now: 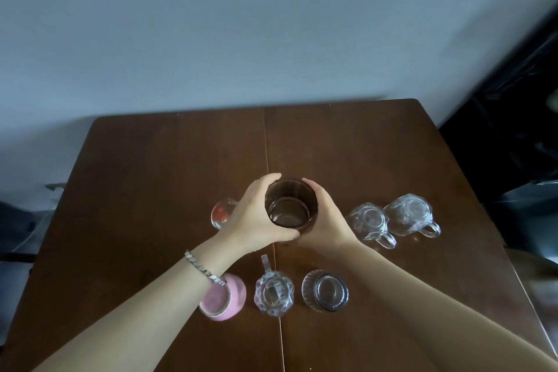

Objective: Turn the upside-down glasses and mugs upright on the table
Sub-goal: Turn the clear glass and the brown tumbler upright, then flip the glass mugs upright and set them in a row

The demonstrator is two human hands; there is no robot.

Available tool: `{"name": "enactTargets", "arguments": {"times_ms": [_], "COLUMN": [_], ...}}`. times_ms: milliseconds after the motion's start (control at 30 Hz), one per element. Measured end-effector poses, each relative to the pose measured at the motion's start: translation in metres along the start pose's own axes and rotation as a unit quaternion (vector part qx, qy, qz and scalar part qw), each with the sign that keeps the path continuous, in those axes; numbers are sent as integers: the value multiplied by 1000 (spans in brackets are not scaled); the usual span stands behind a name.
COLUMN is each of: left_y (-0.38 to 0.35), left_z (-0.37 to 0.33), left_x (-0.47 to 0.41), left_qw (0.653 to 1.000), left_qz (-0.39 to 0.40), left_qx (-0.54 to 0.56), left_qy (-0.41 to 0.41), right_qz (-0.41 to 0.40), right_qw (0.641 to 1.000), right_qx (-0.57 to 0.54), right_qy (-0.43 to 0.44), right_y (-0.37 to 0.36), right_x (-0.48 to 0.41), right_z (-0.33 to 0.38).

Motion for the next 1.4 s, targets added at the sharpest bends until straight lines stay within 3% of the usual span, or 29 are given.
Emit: {"name": "enactTargets", "arguments": {"times_ms": [67,133,233,300,433,567,667,733,800,867,1000,1200,1300,1400], "left_y": [4,11,22,26,22,15,14,13,12,9,-8,-45,-65,-82], "left_z": [3,9,26,41,60,60,60,60,58,52,24,-31,-49,-61], "left_x": [1,8,20,25,26,22,18,17,16,17,23,23,7,-10], "left_qw": [1000,997,973,954,945,949,949,948,942,933,942,983,999,957], "left_qz": [25,35,-50,-92,-63,-61,-70,-60,-52,-61,-81,-54,21,97], "left_qx": [5,-62,-223,-287,-296,-273,-266,-265,-283,-315,-308,-168,19,230], "left_qy": [8,-3,-33,9,120,142,152,165,171,165,102,-38,39,151], "right_qz": [-3,14,40,36,30,28,68,112,88,62,78,13,-18,-27], "right_qw": [1000,999,997,997,997,996,988,955,893,857,866,951,987,999], "right_qx": [16,35,50,49,44,43,108,260,437,500,444,259,124,-5], "right_qy": [-2,-6,-32,-46,-58,-73,-90,-91,-67,-108,-214,-170,-96,-35], "right_y": [0,-1,-7,-12,-23,-26,-22,-7,21,53,82,98,109,122], "right_x": [-3,-10,-23,-29,-33,-30,-28,-25,-16,-6,12,28,43,62], "right_z": [-2,-5,-14,-20,-28,-30,-29,-27,-29,-41,-65,-70,-54,-30]}}
Point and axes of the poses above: each hand's wrist, its own x-axis away from the middle knuckle, its own y-axis out of the back of the hand, z = x × y, the point moved 2 cm from there along -x, towards the middle knuckle, and after that the axes turned 5 degrees about z, right-handed, at the moved point
